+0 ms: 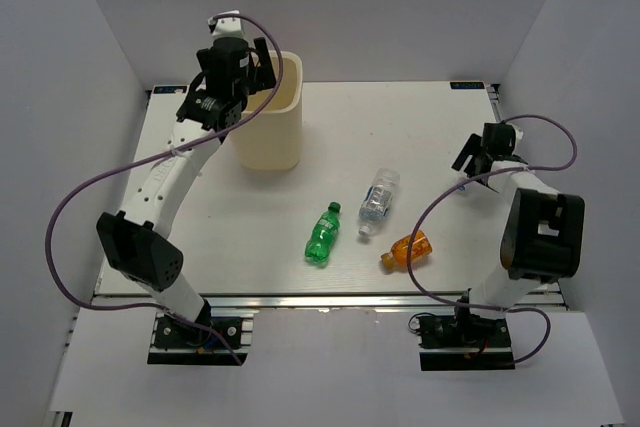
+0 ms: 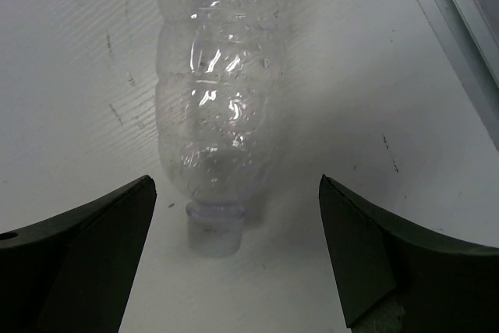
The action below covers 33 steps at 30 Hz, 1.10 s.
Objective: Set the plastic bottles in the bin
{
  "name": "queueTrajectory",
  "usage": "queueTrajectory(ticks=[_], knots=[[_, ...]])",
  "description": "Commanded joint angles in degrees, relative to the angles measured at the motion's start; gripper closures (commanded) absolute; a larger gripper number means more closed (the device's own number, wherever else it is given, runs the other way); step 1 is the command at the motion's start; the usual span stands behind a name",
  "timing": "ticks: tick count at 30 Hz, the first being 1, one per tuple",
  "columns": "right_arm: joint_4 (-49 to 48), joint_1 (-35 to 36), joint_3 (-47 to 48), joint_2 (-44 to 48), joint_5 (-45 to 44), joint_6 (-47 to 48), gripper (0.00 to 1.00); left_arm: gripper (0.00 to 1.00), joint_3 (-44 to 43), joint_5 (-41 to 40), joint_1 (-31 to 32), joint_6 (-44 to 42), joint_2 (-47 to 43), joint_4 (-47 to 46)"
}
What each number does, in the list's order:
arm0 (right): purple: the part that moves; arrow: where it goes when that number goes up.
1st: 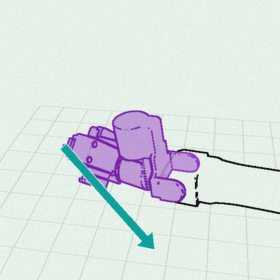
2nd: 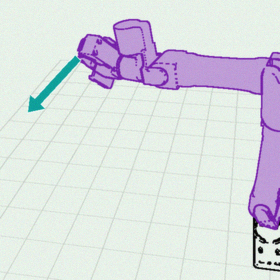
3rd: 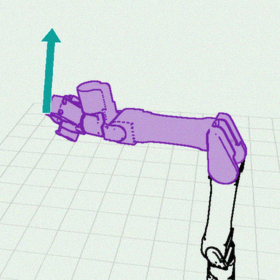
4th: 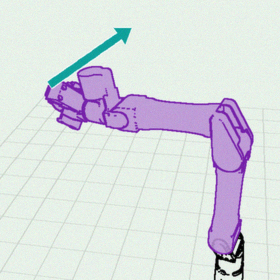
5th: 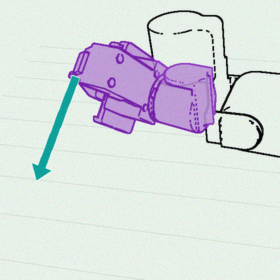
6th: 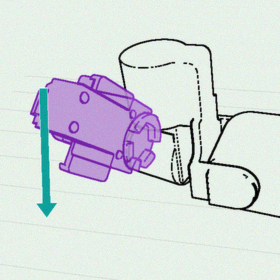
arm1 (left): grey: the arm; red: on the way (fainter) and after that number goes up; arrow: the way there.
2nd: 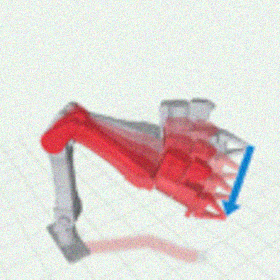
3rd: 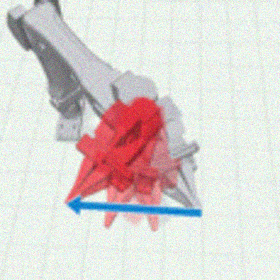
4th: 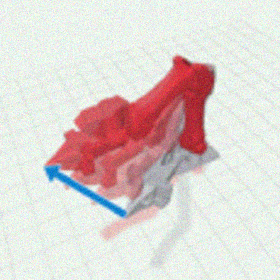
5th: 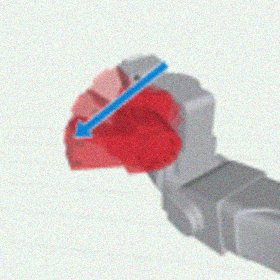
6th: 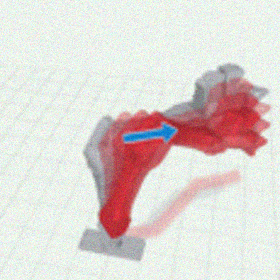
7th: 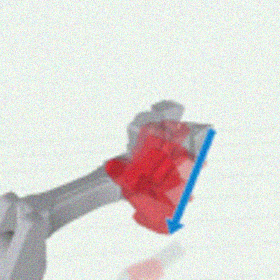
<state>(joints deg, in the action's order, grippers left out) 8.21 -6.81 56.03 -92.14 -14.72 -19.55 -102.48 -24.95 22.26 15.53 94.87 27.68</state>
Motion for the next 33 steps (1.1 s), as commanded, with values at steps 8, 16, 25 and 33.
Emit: queueTrajectory(ticks=[8, 16, 25, 33], knots=[[-7.2, -0.4, 3.9, -11.3, -2.1, -0.8, 0.37, 0.02, 12.2, 6.7, -0.2, 2.1, -13.0, -4.5], [-11.5, -0.2, 0.6, -2.3, 8.3, 7.8, 0.83, 0.02, 14.1, 15.2, -0.2, 3.5, -13.4, -6.7], [-13.7, 6.0, -1.8, 12.0, 40.7, 10.1, 0.9, 0.02, 17.2, 40.6, 1.3, 8.6, -8.3, -17.7], [-15.6, 18.1, -0.1, 15.8, 50.4, 7.3, 0.91, 0.02, 17.7, 44.2, 8.0, 10.3, -4.1, -24.4]])
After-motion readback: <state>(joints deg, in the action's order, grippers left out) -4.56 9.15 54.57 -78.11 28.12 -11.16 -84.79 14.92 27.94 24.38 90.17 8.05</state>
